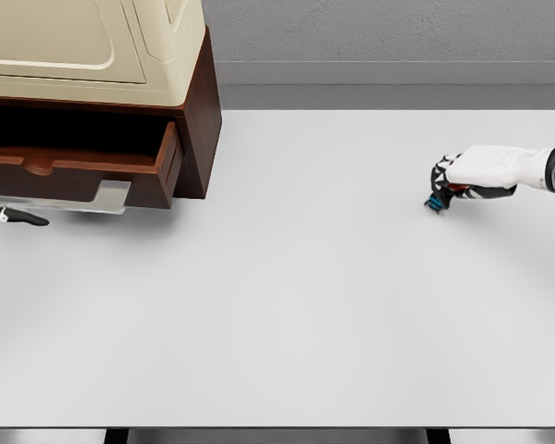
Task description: Open the cabinet drawer with left arm, and place a switch into the drawer with right arm
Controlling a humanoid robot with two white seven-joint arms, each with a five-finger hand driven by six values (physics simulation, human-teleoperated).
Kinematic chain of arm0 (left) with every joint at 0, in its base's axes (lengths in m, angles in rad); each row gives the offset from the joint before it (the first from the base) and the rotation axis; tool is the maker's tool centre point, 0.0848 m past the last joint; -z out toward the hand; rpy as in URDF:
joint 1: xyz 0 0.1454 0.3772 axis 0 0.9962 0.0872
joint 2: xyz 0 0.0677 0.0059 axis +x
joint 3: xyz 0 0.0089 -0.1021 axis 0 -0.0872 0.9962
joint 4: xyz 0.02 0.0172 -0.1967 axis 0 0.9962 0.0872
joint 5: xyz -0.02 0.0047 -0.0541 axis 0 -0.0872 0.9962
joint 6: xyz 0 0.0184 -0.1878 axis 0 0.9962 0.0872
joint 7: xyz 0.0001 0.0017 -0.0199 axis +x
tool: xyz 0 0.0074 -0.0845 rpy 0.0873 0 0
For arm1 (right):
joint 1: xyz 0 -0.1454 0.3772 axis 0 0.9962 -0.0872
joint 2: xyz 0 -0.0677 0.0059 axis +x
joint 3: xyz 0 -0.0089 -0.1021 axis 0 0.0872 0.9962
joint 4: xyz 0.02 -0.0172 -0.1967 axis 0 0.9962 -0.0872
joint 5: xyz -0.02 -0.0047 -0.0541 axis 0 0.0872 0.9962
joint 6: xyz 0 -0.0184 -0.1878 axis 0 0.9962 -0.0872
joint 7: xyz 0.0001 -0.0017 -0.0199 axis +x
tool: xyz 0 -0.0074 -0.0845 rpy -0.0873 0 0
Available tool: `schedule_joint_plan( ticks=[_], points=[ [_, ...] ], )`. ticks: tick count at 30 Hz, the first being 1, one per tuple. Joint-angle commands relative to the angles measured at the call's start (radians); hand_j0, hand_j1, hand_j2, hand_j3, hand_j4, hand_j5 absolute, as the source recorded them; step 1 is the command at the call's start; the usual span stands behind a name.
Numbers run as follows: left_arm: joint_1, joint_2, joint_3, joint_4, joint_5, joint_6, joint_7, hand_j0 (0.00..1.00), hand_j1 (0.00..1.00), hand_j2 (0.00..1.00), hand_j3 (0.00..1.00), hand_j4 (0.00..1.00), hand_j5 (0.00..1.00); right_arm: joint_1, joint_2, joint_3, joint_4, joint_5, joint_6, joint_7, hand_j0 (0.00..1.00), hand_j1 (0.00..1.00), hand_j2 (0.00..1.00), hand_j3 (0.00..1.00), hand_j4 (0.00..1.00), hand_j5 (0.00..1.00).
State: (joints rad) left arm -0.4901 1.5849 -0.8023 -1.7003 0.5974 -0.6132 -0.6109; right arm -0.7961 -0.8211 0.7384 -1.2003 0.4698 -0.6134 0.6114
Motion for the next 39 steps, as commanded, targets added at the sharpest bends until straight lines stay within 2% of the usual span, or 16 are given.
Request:
schedule_joint_plan(
  ticks=[1,4,9,16,20,23,27,32,39],
  points=[
    [-0.001,-0.006,-0.001,-0.025,-0.007,0.002,0.000,1.00,1.00,1.00,1.00,1.00,1.00,-0.002,-0.001,-0.008,-0.007,-0.013,0.003,-0.001,0.32,0.32,0.32,0.32,0.32,0.32],
    [0.002,-0.025,-0.001,-0.041,-0.022,0.002,0.000,1.00,1.00,1.00,1.00,1.00,1.00,-0.005,0.005,-0.010,-0.012,-0.051,0.003,-0.001,0.32,0.32,0.32,0.32,0.32,0.32],
    [0.008,-0.037,-0.038,-0.056,-0.057,0.002,0.000,1.00,1.00,1.00,1.00,1.00,1.00,-0.026,0.066,-0.008,-0.028,-0.051,0.003,-0.001,0.33,0.33,0.33,0.33,0.33,0.33],
    [0.015,-0.114,-0.043,-0.062,-0.116,0.002,0.000,1.00,1.00,1.00,1.00,1.00,1.00,-0.104,0.152,0.004,-0.064,-0.056,0.003,-0.001,0.34,0.34,0.34,0.34,0.34,0.34],
    [0.027,-0.115,-0.052,-0.050,-0.153,0.002,0.000,1.00,1.00,1.00,1.00,1.00,1.00,-0.144,0.180,0.064,-0.065,-0.057,0.003,-0.001,0.33,0.33,0.33,0.33,0.33,0.33],
    [0.027,-0.112,-0.047,-0.048,-0.142,0.002,0.000,1.00,1.00,1.00,1.00,1.00,1.00,-0.166,0.212,0.091,-0.068,-0.057,0.003,-0.001,0.33,0.33,0.33,0.33,0.33,0.33],
    [0.027,-0.112,-0.046,-0.042,-0.142,0.002,0.000,1.00,1.00,1.00,1.00,1.00,1.00,-0.187,0.215,0.130,-0.145,-0.062,0.003,-0.001,0.33,0.33,0.33,0.33,0.33,0.33],
    [0.027,-0.112,-0.044,-0.042,-0.142,0.002,0.000,1.00,1.00,1.00,1.00,1.00,1.00,-0.235,0.235,0.188,-0.185,-0.063,0.003,-0.001,0.33,0.33,0.33,0.33,0.33,0.33],
    [0.027,-0.112,-0.044,-0.044,-0.142,0.002,0.000,1.00,1.00,1.00,1.00,1.00,1.00,-0.316,0.289,0.260,-0.186,-0.099,0.003,-0.001,0.34,0.34,0.34,0.34,0.34,0.34]
  ],
)
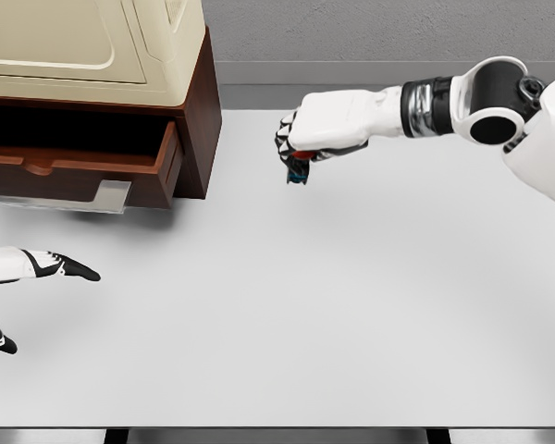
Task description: Open the cabinet drawer with left arm, and place a switch into the drawer with right arm
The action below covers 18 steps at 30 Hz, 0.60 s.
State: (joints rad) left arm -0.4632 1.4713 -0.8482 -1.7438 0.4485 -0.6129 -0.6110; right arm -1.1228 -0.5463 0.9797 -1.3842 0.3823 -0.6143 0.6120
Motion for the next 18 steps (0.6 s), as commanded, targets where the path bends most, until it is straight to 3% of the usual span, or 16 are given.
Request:
schedule_joint_plan(
  ticks=[1,4,11,18],
  points=[
    [0.000,0.001,0.000,0.000,0.007,0.002,0.000,1.00,1.00,1.00,1.00,1.00,1.00,-0.003,0.025,0.028,-0.003,-0.013,0.003,-0.001,0.34,0.34,0.34,0.34,0.34,0.34],
    [0.000,0.001,0.000,0.000,0.007,0.002,0.000,1.00,1.00,1.00,1.00,1.00,1.00,-0.043,0.035,0.071,-0.003,-0.063,0.003,-0.001,0.34,0.34,0.34,0.34,0.34,0.34],
    [0.000,0.001,0.000,-0.002,0.006,0.002,0.000,1.00,1.00,1.00,1.00,1.00,1.00,-0.089,0.111,0.106,-0.006,-0.068,0.003,-0.001,0.34,0.34,0.34,0.34,0.34,0.34],
    [0.000,0.001,0.000,-0.003,0.006,0.002,0.000,1.00,1.00,1.00,1.00,1.00,1.00,-0.144,0.131,0.122,-0.006,-0.122,0.003,-0.001,0.34,0.34,0.34,0.34,0.34,0.34]
  ],
)
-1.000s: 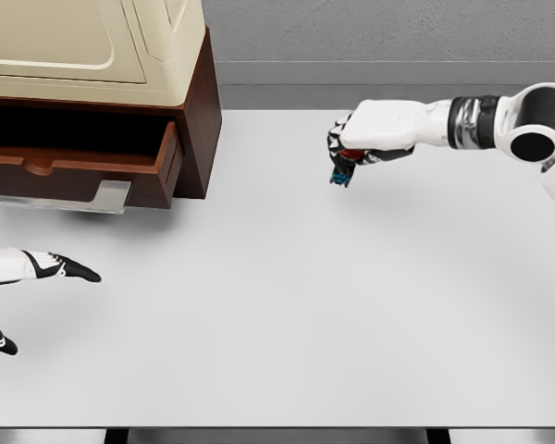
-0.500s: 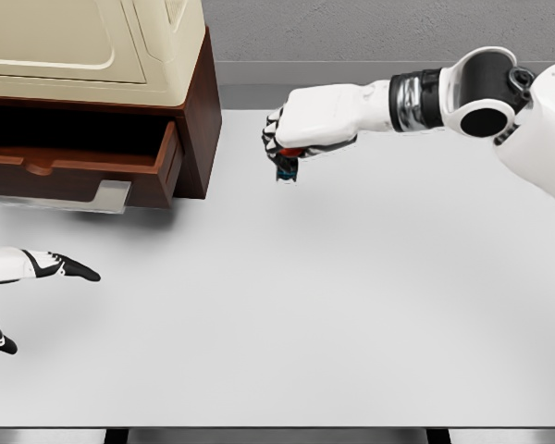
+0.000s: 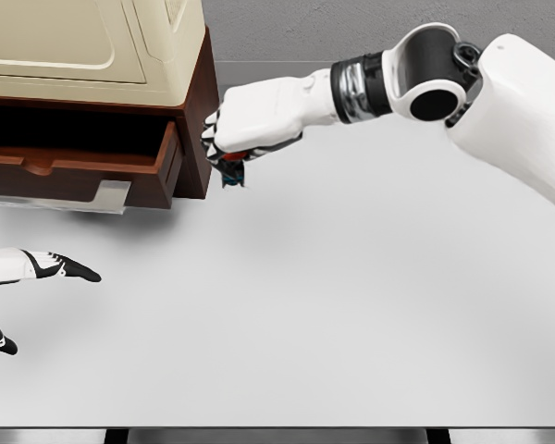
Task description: Open the cabinet drawer with left arm, and place a switch into the drawer with right arm
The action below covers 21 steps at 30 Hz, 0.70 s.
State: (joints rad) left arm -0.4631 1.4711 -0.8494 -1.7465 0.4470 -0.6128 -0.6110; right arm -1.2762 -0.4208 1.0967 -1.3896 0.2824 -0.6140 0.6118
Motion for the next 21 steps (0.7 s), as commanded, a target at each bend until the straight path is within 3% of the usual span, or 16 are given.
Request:
schedule_joint_plan(
  ticks=[1,21],
  points=[
    [0.000,0.001,0.001,0.001,0.007,0.002,0.000,1.00,1.00,1.00,1.00,1.00,1.00,0.000,0.005,0.005,0.000,-0.031,0.003,-0.001,0.34,0.34,0.34,0.34,0.34,0.34],
    [0.000,0.000,0.001,-0.002,0.006,0.002,0.000,1.00,1.00,1.00,1.00,1.00,1.00,-0.140,0.103,0.034,0.008,-0.108,0.003,-0.001,0.34,0.34,0.34,0.34,0.34,0.34]
  ],
)
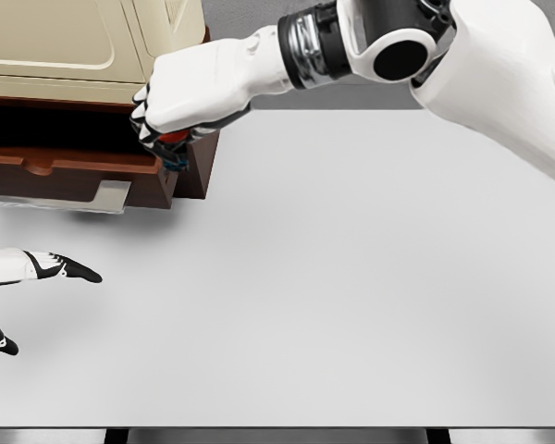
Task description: Open the cabinet drawer with left arm, and place a switch into the drawer with right arm
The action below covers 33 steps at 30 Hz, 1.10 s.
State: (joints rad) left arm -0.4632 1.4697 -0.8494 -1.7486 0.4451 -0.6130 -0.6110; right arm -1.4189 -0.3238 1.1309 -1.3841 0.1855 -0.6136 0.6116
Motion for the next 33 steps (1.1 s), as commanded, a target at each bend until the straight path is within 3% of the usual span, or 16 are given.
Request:
schedule_joint_plan(
  ticks=[1,6,13,19,28,33],
  points=[
    [0.000,0.001,0.001,0.000,0.007,0.002,0.000,1.00,1.00,1.00,1.00,1.00,1.00,0.000,0.012,0.001,0.004,-0.011,0.003,-0.001,0.34,0.34,0.34,0.34,0.34,0.34],
    [0.000,0.001,0.001,0.000,0.007,0.002,0.000,1.00,1.00,1.00,1.00,1.00,1.00,-0.020,0.065,0.001,0.065,-0.011,0.003,-0.001,0.34,0.34,0.34,0.34,0.34,0.34],
    [0.000,0.001,0.001,0.000,0.007,0.002,0.000,1.00,1.00,1.00,1.00,1.00,1.00,-0.049,0.150,0.001,0.212,-0.011,0.003,-0.001,0.33,0.33,0.33,0.33,0.33,0.33],
    [0.000,0.001,0.001,-0.002,0.006,0.002,0.000,1.00,1.00,1.00,1.00,1.00,1.00,-0.074,0.209,0.020,0.267,-0.011,0.003,-0.001,0.33,0.33,0.33,0.33,0.33,0.33],
    [0.000,0.001,0.001,-0.002,0.006,0.002,0.000,1.00,1.00,1.00,1.00,1.00,1.00,-0.081,0.298,0.041,0.424,-0.008,0.003,-0.001,0.32,0.32,0.32,0.32,0.32,0.32],
    [0.000,0.001,0.001,-0.002,0.006,0.002,0.000,1.00,1.00,1.00,1.00,1.00,1.00,-0.083,0.319,0.041,0.456,-0.004,0.003,-0.001,0.32,0.32,0.32,0.32,0.32,0.32]
  ],
)
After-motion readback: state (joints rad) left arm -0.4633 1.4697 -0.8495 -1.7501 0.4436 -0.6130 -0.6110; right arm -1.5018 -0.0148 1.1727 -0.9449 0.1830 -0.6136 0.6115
